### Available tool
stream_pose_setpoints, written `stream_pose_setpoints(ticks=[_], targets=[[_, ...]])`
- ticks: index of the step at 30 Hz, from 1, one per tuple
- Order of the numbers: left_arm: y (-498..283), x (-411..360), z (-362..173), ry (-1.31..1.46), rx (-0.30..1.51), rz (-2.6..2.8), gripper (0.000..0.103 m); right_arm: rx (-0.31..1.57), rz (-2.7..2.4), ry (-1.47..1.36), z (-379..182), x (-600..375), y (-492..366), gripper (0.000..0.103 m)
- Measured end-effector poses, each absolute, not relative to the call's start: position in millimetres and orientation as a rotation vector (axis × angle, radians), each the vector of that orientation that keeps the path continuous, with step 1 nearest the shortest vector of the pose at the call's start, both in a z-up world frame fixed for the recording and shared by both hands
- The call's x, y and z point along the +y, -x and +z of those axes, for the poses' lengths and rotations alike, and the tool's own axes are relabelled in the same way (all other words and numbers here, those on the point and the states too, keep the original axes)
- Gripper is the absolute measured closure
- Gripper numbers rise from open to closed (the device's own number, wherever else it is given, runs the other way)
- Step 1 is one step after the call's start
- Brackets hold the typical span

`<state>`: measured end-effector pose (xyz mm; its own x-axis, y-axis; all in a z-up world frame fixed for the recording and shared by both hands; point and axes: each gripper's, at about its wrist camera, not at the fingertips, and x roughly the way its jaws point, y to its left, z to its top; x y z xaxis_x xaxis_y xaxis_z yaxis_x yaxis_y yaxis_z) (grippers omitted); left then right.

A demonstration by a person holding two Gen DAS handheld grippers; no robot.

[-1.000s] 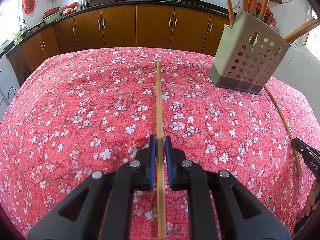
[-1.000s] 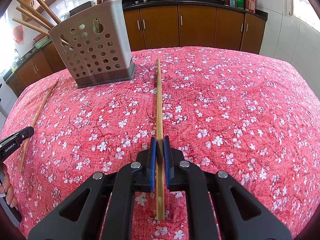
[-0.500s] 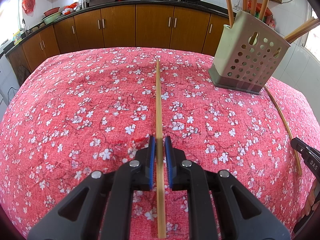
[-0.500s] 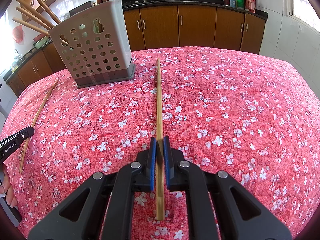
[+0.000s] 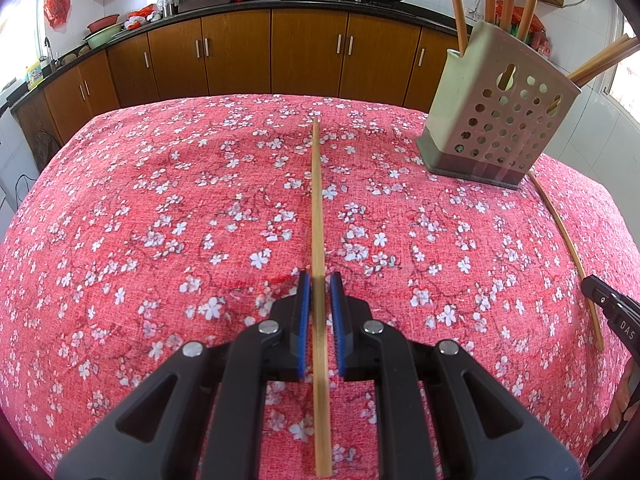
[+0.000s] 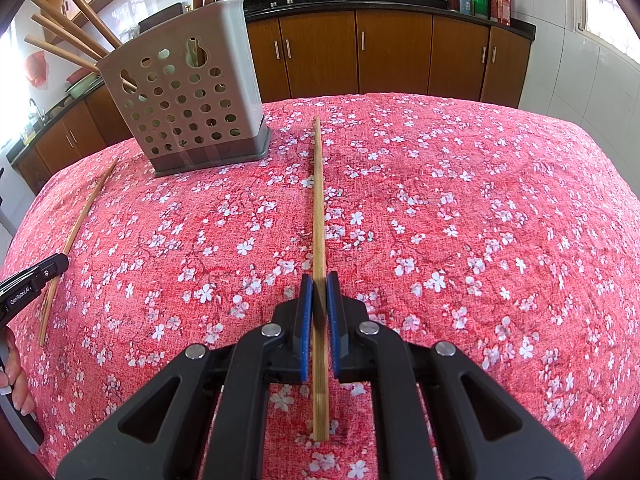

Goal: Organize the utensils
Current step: 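Hold both chopsticks still just above the table, then lift both held chopsticks upright above the holder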

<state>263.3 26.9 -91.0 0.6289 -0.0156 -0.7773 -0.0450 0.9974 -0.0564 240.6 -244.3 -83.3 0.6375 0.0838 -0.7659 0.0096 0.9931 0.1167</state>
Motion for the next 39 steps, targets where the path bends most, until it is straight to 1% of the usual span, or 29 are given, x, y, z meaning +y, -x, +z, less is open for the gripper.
stream_pose_setpoints(ticks=[14,23,29,32,39], targets=[[-262,26,-90,0.075,0.892,0.014,0.090,0.878,0.040,-0.116,-82,-244,-239,0.094],[-241,26,-89,0.067,0.903,0.018,0.090,0.877,0.045,-0.136,-81,-248,-229,0.094],[-238,27,-88,0.034,0.915,0.012,0.094,0.866,0.036,-0.108,-77,-248,-222,0.095],[-233,31,-72,0.020,0.888,0.009,0.094,0.813,0.038,-0.112,-61,-253,-214,0.095],[-221,28,2,0.009,0.709,-0.020,0.094,0.627,0.059,-0.153,2,-267,-202,0.095]])
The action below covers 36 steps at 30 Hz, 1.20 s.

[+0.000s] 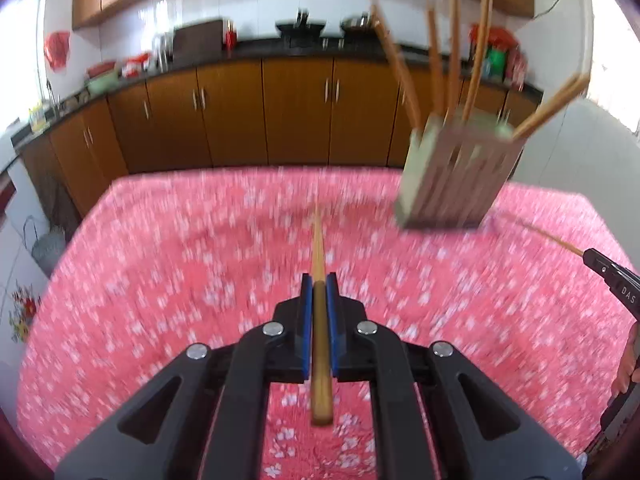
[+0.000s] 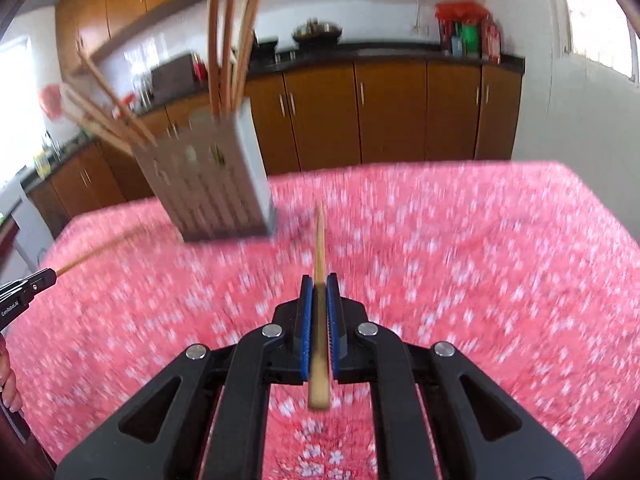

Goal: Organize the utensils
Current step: 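Lift both held chopsticks upright above the holder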

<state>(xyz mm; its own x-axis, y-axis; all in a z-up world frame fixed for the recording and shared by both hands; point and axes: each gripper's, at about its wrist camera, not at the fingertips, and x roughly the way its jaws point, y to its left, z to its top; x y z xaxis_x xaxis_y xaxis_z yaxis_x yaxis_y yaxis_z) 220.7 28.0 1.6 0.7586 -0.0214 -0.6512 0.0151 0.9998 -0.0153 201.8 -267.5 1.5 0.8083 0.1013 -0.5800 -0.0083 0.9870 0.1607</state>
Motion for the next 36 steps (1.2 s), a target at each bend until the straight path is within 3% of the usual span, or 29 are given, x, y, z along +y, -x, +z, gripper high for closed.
stream_pose_setpoints(ticks=[18,26,36], targets=[[-207,9,104,0.071,0.506,-0.187,0.095,0.335,0.142,-0.196,109,-267,-189,0.095],[-213,-23,163,0.122,0.323,-0.254,0.095,0.150,0.207,-0.225,167,-254,-195,0.095],[-259,-53,191,0.145,0.155,-0.179,0.095,0.090,0.187,-0.211,165,-240,-245,0.095]])
